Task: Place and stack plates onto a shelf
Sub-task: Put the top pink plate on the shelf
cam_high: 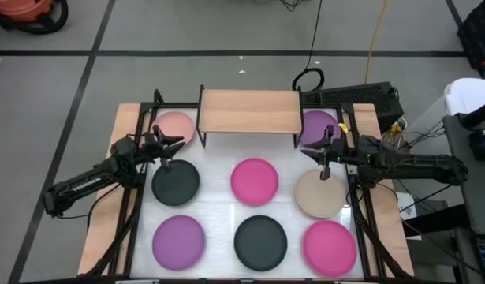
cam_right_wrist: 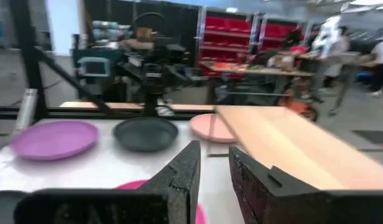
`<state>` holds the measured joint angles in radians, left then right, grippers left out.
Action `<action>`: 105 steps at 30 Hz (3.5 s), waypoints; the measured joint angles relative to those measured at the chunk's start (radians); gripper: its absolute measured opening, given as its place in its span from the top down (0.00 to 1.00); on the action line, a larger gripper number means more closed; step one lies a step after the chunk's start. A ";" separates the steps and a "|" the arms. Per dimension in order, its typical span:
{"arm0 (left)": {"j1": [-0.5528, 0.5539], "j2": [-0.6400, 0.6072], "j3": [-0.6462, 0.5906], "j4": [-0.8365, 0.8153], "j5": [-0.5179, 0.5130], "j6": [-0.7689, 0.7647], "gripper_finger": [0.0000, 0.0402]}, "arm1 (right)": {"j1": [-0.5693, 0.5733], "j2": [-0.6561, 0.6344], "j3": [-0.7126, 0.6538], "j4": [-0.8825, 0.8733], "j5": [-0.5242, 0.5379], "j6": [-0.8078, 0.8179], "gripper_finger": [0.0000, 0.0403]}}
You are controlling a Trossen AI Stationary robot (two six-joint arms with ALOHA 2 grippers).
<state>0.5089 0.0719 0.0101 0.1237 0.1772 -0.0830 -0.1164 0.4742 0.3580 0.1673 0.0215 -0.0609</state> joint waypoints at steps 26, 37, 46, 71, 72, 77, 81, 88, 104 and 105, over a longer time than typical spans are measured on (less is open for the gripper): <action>0.000 0.000 0.000 0.017 0.000 -0.028 0.73 | 0.429 0.677 0.275 -0.156 0.187 -0.112 0.82; 0.000 0.000 0.000 0.075 0.000 0.007 0.73 | 0.419 0.891 0.275 -0.009 0.130 -0.081 0.82; 0.000 0.000 0.000 0.098 -0.002 0.036 0.73 | 0.418 1.007 0.275 0.001 0.133 -0.040 0.63; 0.000 0.000 0.000 0.098 -0.003 0.032 0.73 | 0.368 1.063 0.275 -0.037 0.135 -0.084 0.98; 0.000 0.000 0.000 0.098 -0.003 0.032 0.73 | 0.366 1.063 0.275 -0.035 0.135 -0.083 0.99; 0.000 0.000 0.000 0.098 -0.003 0.031 0.73 | 0.360 1.063 0.275 -0.041 0.132 -0.071 0.96; 0.000 0.000 0.000 0.098 -0.004 0.031 0.73 | 0.360 1.063 0.275 -0.037 0.132 -0.054 0.89; 0.000 0.000 0.000 0.098 -0.004 0.031 0.73 | 0.360 1.063 0.275 -0.037 0.154 -0.038 0.80; 0.000 0.000 0.000 0.098 -0.005 0.045 0.73 | 0.359 1.063 0.274 0.029 0.161 -0.160 0.99; 0.000 0.000 0.000 0.099 -0.005 0.050 0.73 | 0.359 1.059 0.274 0.049 0.161 -0.176 0.99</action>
<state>0.5089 0.0719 0.0101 0.2224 0.1724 -0.0327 0.2428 1.5330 0.6315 0.2163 0.1822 -0.2365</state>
